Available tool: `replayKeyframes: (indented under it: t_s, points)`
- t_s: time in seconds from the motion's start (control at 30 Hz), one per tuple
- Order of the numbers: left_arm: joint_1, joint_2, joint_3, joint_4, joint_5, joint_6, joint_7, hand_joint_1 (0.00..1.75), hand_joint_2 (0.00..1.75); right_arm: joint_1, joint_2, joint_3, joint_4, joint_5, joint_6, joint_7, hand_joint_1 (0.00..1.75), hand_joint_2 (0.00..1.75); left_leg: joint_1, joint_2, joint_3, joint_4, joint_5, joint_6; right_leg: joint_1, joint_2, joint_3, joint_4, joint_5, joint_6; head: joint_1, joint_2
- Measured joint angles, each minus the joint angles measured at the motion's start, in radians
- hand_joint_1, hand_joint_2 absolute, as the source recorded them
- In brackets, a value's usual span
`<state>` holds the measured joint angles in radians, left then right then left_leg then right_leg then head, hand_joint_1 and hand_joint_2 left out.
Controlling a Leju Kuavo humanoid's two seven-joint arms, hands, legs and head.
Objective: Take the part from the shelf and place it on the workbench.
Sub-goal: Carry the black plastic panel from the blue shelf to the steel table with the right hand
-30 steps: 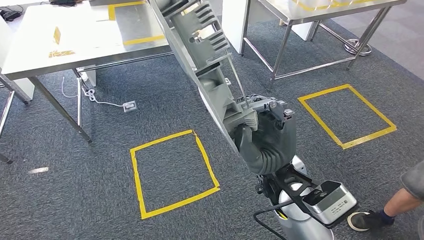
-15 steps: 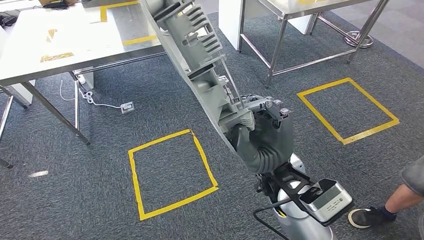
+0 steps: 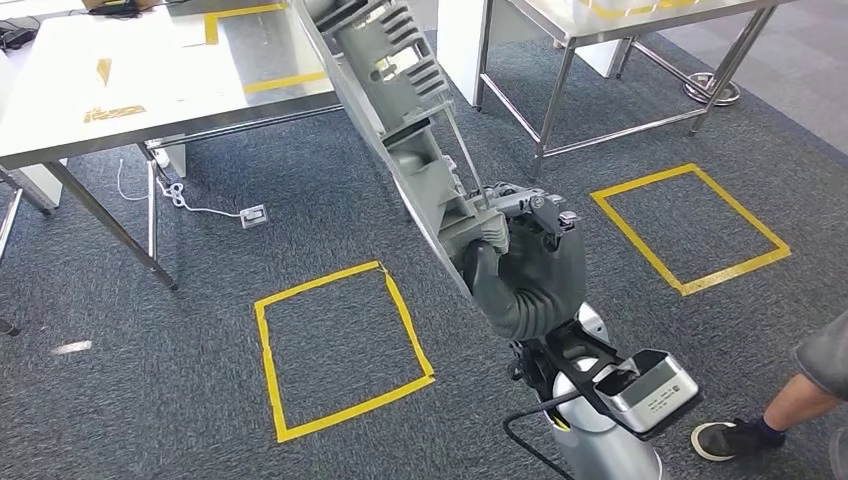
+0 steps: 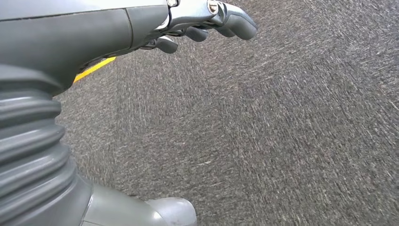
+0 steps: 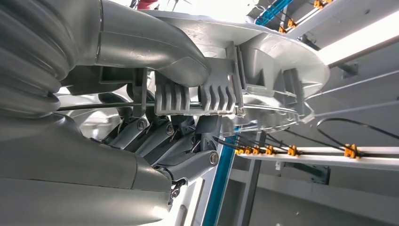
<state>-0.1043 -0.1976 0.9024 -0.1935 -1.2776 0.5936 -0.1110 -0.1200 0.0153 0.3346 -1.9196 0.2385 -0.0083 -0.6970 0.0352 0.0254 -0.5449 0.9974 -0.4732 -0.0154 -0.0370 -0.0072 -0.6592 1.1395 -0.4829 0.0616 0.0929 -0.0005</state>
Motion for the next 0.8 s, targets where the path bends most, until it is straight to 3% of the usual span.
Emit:
replayKeyframes:
  t_s: [0.07,0.17,0.23,0.27,0.33,0.37,0.4,0.43,0.47,0.5,0.57,0.67,0.73,0.8]
  points:
    - [0.000,0.001,0.001,0.000,0.001,-0.001,0.000,0.00,1.75,0.001,0.000,-0.001,0.001,-0.003,-0.004,0.000,1.66,1.75,-0.001,-0.001,-0.005,0.018,-0.013,-0.018,-0.001,-0.001,0.044,-0.091,0.027,-0.007,0.002,0.000]
    - [-0.001,0.001,0.002,0.000,0.002,-0.001,0.001,0.00,1.75,0.004,0.000,-0.001,0.001,-0.005,-0.011,0.000,1.66,1.75,-0.003,-0.001,-0.004,0.017,-0.019,-0.036,0.004,0.007,0.043,-0.094,0.020,-0.042,0.000,0.000]
    - [-0.001,0.001,0.002,0.000,0.003,-0.001,0.001,0.00,1.75,0.005,0.000,-0.002,0.001,-0.005,-0.014,0.000,1.66,1.75,0.000,-0.005,-0.012,0.038,-0.036,-0.043,0.003,0.010,0.043,-0.095,0.020,-0.057,-0.003,0.000]
    - [-0.001,0.001,0.002,0.000,0.003,-0.001,0.001,0.00,1.75,0.005,0.000,-0.002,0.001,-0.005,-0.014,0.000,1.66,1.75,0.000,-0.009,-0.031,0.079,-0.059,-0.044,0.003,0.010,0.044,-0.096,0.021,-0.064,-0.005,0.000]
    - [-0.001,0.001,0.003,0.000,0.003,-0.001,0.001,0.00,1.75,0.005,0.001,-0.002,0.001,-0.006,-0.015,0.000,1.66,1.75,-0.003,-0.017,-0.099,0.215,-0.123,-0.041,0.008,0.011,0.045,-0.096,0.018,-0.073,-0.009,0.000]
    - [0.000,0.001,0.003,0.000,0.003,-0.001,0.002,0.00,1.75,0.006,0.001,-0.002,0.001,-0.006,-0.016,0.000,1.66,1.75,-0.006,-0.018,-0.134,0.280,-0.144,-0.039,0.011,0.013,0.045,-0.096,0.017,-0.075,-0.010,0.000]
    - [0.001,0.001,0.003,0.000,0.003,-0.001,0.002,0.00,1.75,0.006,0.001,-0.002,0.001,-0.006,-0.016,0.000,1.66,1.75,-0.008,-0.019,-0.156,0.315,-0.146,-0.034,0.015,0.015,0.046,-0.096,0.016,-0.077,-0.010,0.000]
    - [0.001,0.001,0.003,0.000,0.003,-0.001,0.002,0.00,1.75,0.007,0.001,-0.002,0.001,-0.006,-0.015,0.000,1.66,1.75,-0.011,-0.020,-0.160,0.311,-0.128,-0.028,0.018,0.018,0.049,-0.096,0.015,-0.078,-0.010,0.000]
    - [0.002,0.001,0.003,0.000,0.003,-0.001,0.002,0.00,1.75,0.007,0.001,-0.002,0.001,-0.006,-0.015,0.000,1.66,1.75,-0.015,-0.021,-0.143,0.266,-0.093,-0.020,0.021,0.021,0.052,-0.096,0.013,-0.079,-0.010,0.000]
    - [0.001,0.001,0.004,0.000,0.003,-0.001,0.002,0.00,1.75,0.007,0.001,-0.002,0.001,-0.006,-0.014,0.000,1.66,1.75,-0.019,-0.023,-0.113,0.194,-0.051,-0.010,0.023,0.023,0.056,-0.096,0.011,-0.078,-0.010,0.000]
    - [0.000,0.002,0.004,0.000,0.003,-0.001,0.002,0.00,1.75,0.007,0.001,-0.002,0.001,-0.005,-0.014,0.000,1.66,1.75,-0.028,-0.026,-0.061,0.075,-0.005,0.003,0.027,0.026,0.060,-0.095,0.007,-0.073,-0.010,0.000]
    - [-0.001,0.002,0.004,0.000,0.003,-0.001,0.001,0.00,1.75,0.007,0.001,-0.002,0.001,-0.005,-0.016,0.000,1.66,1.75,-0.035,-0.026,-0.046,0.039,0.000,0.009,0.026,0.028,0.059,-0.099,0.008,-0.055,-0.010,0.000]
    - [-0.002,0.002,0.004,0.000,0.003,-0.002,0.000,0.00,1.75,0.007,0.001,-0.002,0.001,-0.005,-0.016,0.000,1.66,1.75,-0.031,-0.025,-0.042,0.030,0.006,0.020,0.024,0.024,0.056,-0.087,-0.001,-0.044,-0.009,0.000]
    - [-0.003,0.001,0.004,-0.001,0.003,-0.002,0.001,0.00,1.75,0.006,0.001,-0.002,0.001,-0.006,-0.016,0.000,1.66,1.75,-0.027,-0.022,-0.038,0.023,0.009,0.030,0.022,0.019,0.017,-0.005,-0.046,-0.035,-0.008,0.000]
